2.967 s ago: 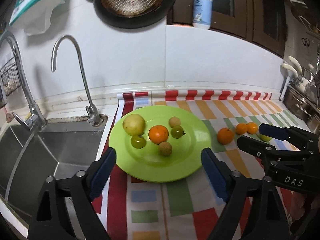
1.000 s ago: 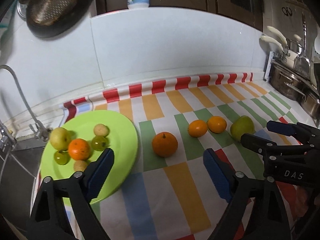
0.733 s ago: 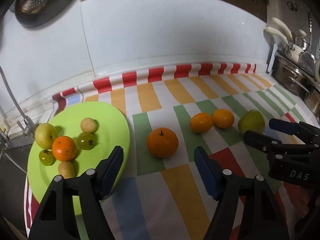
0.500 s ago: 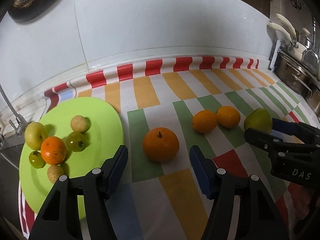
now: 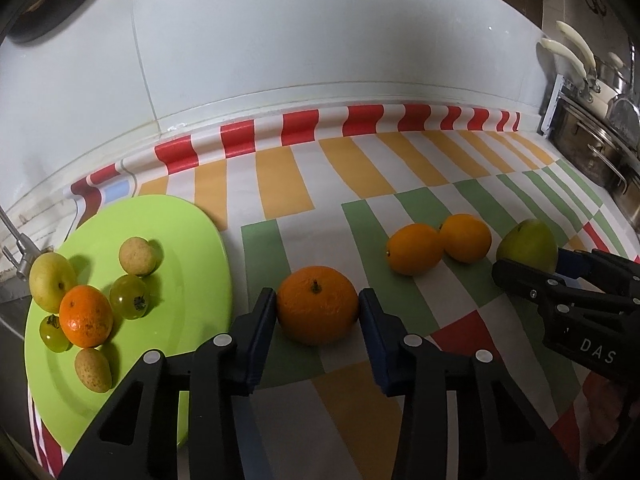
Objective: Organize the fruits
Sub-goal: 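Grasp a mandarin with the left gripper while the right gripper grasps the large yellow-green fruit, then carry the mandarin in the left gripper while the right gripper carries the large fruit to the plate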
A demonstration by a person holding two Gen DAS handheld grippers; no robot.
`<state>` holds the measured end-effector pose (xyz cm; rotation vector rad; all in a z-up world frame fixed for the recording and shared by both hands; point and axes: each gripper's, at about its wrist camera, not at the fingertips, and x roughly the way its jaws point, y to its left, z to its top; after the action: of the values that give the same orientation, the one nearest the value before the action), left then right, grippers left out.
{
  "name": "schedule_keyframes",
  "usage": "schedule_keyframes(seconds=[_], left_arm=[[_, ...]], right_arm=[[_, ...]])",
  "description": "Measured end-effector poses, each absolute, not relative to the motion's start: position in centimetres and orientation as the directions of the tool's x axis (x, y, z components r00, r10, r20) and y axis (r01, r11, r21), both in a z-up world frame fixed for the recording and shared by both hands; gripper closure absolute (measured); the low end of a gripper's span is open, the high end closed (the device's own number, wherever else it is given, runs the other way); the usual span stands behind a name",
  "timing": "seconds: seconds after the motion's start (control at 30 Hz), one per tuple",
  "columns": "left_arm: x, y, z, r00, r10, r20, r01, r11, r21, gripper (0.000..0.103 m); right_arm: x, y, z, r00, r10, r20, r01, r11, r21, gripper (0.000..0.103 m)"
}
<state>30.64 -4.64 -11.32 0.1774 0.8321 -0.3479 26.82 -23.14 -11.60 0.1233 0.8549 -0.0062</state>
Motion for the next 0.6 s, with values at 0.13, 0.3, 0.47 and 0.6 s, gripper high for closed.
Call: schedule_keyframes(seconds=[0.13, 0.3, 0.47, 0.6], left_arm=[[30.4, -4.7, -11.1, 0.613, -0.242, -0.752, 0.380, 0.925, 0.012, 0.062], [29.6, -4.5, -10.3, 0.623, -0.252, -0.741, 0.388, 0.921, 0.013, 0.062], [28.6, -4.0, -9.4, 0.632, -0.260, -0.730, 0.383, 0.924, 0.003, 0.062], [27.5, -3.2, -8.6, 0.643, -0.263, -0.720, 0.376, 0.927, -0.003, 0.062]], right_arm=[[26.7, -23.0, -11.5, 0.655, 0.044, -0.754, 0.051, 0.993, 0.103, 0.052], [26.3, -22.8, -11.2, 0.657, 0.054, -0.752, 0.046, 0.993, 0.112, 0.052], [25.6, -22.3, -10.2, 0.673, 0.063, -0.737, 0.031, 0.993, 0.113, 0.052], [24.8, -21.6, -9.3, 0.687, 0.073, -0.722, 0.014, 0.993, 0.114, 0.052]])
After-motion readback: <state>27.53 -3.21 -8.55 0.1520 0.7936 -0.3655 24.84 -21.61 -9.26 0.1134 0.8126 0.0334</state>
